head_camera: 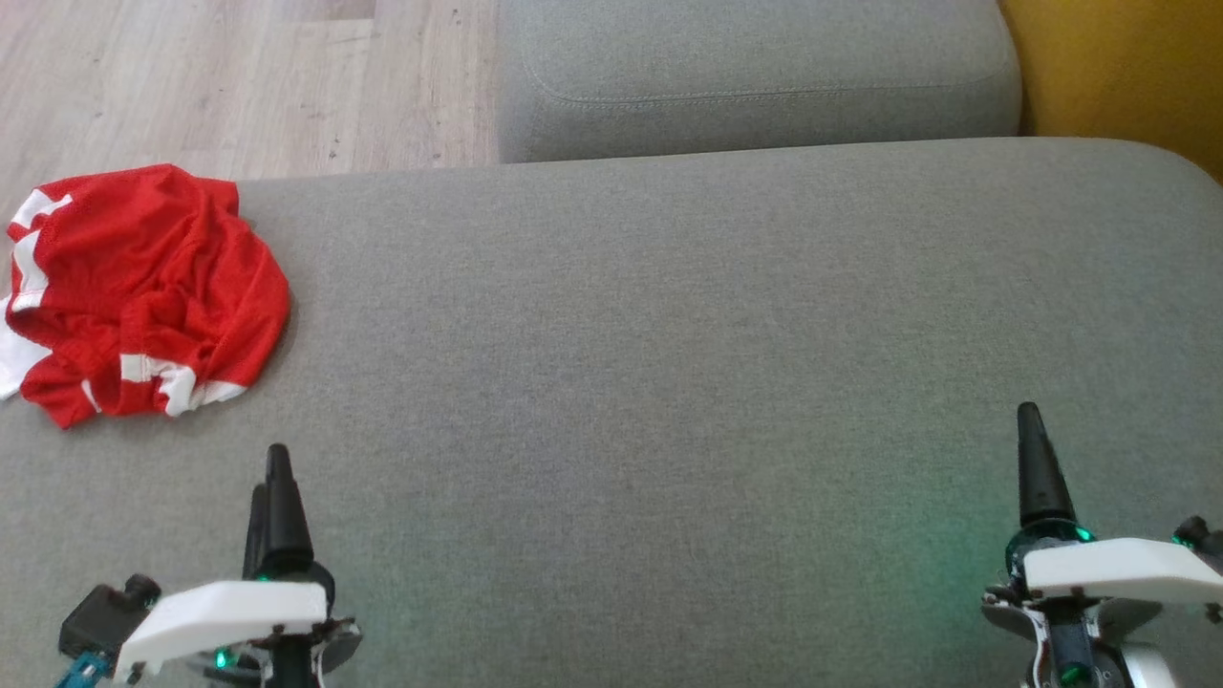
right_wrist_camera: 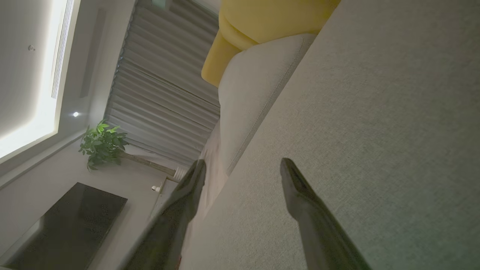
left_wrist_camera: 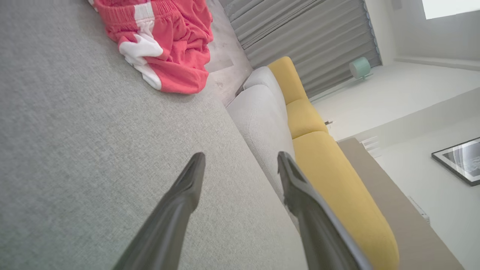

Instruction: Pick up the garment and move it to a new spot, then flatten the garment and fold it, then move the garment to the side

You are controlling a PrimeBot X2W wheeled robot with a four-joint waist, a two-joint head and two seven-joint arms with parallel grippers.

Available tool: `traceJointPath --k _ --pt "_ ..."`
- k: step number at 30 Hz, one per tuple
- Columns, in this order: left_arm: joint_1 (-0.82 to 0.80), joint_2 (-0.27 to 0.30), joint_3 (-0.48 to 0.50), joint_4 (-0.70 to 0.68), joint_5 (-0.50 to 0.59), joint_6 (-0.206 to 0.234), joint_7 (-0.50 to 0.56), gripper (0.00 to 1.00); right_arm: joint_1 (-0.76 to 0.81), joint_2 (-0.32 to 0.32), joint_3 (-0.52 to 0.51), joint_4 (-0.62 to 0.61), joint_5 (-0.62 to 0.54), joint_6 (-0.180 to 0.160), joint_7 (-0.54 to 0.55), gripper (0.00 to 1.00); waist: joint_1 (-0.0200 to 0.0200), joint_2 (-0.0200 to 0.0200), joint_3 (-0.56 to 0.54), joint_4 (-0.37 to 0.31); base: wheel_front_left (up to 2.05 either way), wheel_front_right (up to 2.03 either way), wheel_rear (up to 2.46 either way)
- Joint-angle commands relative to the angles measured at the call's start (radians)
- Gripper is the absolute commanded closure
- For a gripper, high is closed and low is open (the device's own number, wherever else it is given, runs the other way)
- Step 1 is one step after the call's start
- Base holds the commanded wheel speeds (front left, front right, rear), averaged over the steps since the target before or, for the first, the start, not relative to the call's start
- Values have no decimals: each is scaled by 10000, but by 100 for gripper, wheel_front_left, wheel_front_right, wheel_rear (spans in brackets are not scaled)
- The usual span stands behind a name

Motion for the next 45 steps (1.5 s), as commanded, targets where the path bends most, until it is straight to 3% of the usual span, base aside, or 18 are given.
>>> traceJointPath --k 1,45 --pt "-131 45 22 -408 377 26 -122 0 -217 -61 161 -431 -347 -3 -146 0 0 -1 -4 6 0 0 0" --pt "347 61 -667 167 6059 340 -1399 0 -62 -86 1435 -506 -6153 -5 -1413 0 0 -1 -92 135 0 0 0"
